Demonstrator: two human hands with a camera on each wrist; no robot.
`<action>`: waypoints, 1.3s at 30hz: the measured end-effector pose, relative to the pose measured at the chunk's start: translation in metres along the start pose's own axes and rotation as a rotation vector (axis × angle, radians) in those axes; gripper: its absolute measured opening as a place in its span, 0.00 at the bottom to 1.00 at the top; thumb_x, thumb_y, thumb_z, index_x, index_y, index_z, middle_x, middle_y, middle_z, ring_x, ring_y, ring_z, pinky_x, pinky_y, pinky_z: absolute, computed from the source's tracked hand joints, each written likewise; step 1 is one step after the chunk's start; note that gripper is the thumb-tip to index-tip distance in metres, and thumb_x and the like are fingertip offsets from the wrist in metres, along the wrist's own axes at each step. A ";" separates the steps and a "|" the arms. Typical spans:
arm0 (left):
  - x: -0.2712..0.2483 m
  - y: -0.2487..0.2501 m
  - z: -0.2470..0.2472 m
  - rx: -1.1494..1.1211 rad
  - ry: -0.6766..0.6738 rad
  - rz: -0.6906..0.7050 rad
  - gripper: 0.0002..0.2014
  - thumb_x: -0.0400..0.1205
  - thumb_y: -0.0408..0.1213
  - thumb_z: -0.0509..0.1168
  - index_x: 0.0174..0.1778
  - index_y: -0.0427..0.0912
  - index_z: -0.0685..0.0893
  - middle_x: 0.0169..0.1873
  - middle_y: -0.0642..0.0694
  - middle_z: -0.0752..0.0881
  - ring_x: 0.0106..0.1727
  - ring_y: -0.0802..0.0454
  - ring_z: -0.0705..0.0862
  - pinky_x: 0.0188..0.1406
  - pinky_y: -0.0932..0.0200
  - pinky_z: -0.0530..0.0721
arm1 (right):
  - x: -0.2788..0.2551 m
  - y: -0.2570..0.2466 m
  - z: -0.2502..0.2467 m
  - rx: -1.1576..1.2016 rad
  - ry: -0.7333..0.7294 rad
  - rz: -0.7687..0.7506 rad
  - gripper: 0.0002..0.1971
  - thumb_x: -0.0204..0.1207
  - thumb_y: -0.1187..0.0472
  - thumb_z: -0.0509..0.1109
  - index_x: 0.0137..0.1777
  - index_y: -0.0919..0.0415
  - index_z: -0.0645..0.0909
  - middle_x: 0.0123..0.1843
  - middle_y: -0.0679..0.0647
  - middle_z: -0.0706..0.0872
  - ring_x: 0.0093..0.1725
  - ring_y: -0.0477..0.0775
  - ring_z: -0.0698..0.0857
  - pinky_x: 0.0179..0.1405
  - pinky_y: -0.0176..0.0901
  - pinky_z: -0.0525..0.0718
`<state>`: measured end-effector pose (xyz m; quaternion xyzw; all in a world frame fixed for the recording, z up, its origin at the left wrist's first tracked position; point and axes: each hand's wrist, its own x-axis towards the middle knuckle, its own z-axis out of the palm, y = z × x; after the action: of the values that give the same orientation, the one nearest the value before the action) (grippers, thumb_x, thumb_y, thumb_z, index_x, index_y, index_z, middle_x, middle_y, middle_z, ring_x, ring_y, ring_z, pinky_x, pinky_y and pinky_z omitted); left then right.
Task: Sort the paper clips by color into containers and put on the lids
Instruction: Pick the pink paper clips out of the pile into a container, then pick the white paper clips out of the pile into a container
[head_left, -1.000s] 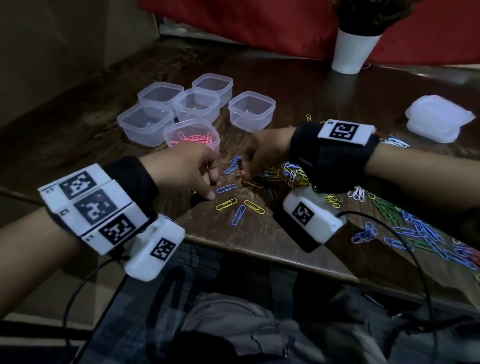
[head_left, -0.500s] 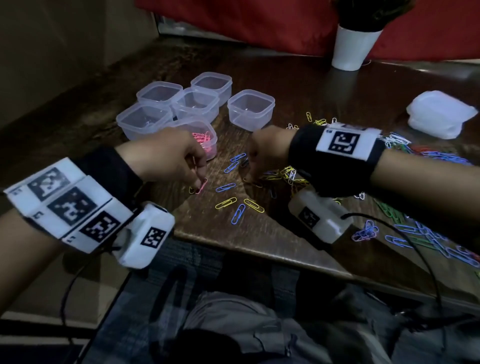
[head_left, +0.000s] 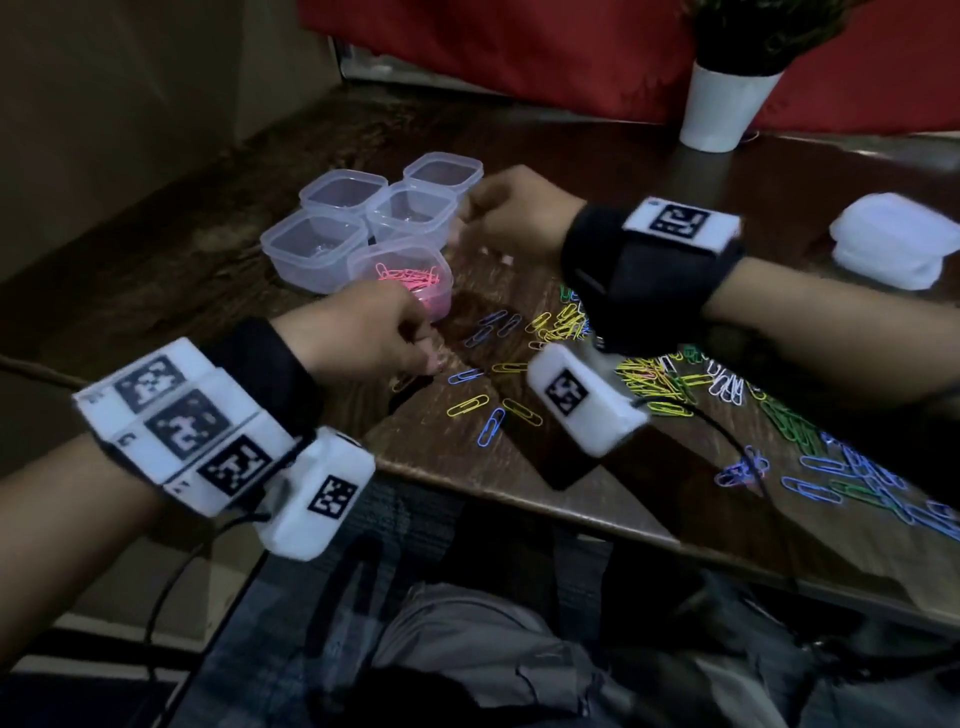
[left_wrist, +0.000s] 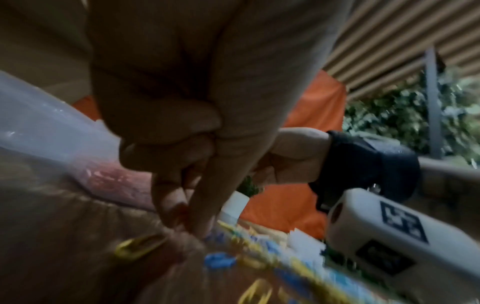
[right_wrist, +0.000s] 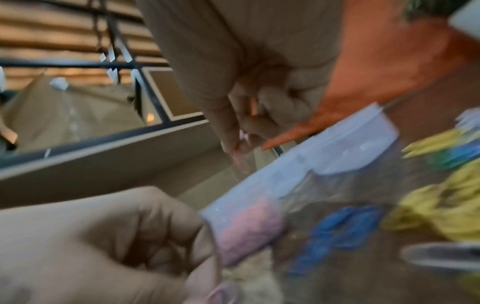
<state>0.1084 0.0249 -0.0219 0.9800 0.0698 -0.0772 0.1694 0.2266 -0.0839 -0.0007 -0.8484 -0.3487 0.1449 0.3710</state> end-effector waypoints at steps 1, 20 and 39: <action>-0.001 0.000 -0.006 -0.076 0.037 -0.002 0.03 0.74 0.35 0.72 0.38 0.40 0.86 0.32 0.49 0.84 0.32 0.59 0.78 0.33 0.63 0.73 | 0.005 -0.005 0.005 0.036 -0.015 0.018 0.10 0.73 0.69 0.70 0.32 0.59 0.79 0.24 0.48 0.80 0.19 0.37 0.74 0.21 0.29 0.71; 0.025 -0.014 -0.018 0.166 0.198 -0.055 0.11 0.73 0.36 0.74 0.52 0.41 0.88 0.34 0.49 0.79 0.42 0.52 0.75 0.39 0.61 0.66 | -0.042 0.026 -0.093 0.069 0.020 0.124 0.10 0.79 0.66 0.63 0.38 0.54 0.79 0.32 0.48 0.82 0.20 0.41 0.71 0.16 0.25 0.65; 0.036 0.066 -0.029 0.138 0.349 0.280 0.02 0.72 0.36 0.75 0.37 0.43 0.90 0.29 0.42 0.87 0.40 0.45 0.86 0.41 0.53 0.78 | -0.197 0.103 -0.169 -0.266 -0.023 0.490 0.05 0.77 0.58 0.68 0.48 0.57 0.85 0.37 0.45 0.88 0.37 0.43 0.85 0.28 0.32 0.79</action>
<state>0.1580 -0.0223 0.0202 0.9880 -0.0439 0.1129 0.0964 0.2214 -0.3608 0.0369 -0.9469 -0.1534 0.1927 0.2065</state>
